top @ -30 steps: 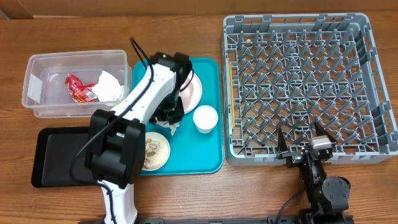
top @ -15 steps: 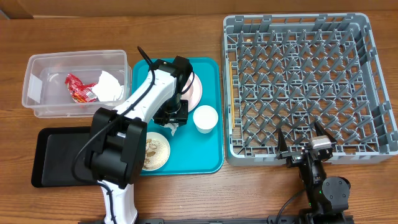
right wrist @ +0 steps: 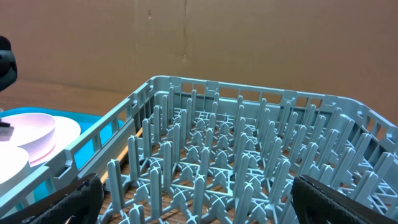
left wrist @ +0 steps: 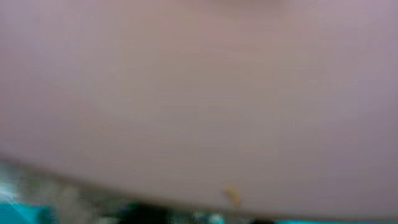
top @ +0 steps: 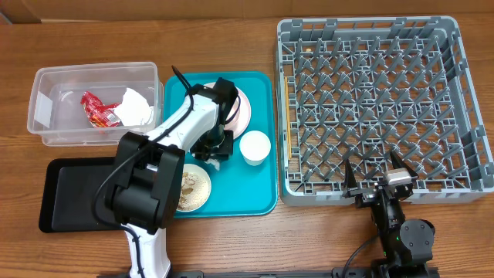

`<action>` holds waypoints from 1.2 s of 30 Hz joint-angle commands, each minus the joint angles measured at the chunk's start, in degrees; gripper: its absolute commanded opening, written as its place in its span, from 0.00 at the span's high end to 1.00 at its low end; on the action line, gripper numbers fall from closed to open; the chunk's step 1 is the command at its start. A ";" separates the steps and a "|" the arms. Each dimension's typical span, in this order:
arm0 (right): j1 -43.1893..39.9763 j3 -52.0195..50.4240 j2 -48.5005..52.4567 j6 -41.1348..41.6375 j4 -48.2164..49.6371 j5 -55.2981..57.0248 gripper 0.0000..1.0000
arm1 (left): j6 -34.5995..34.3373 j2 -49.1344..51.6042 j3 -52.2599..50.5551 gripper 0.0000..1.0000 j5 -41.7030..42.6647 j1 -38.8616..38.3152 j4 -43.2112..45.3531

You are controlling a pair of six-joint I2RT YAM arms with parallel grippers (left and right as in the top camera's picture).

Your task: Sort waste into correct bins and load items into the dishwasher

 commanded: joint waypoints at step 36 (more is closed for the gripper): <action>-0.39 -0.59 -0.61 -0.20 0.33 0.31 0.00 | -3.69 -0.48 37.20 0.96 2.08 13.79 -5.11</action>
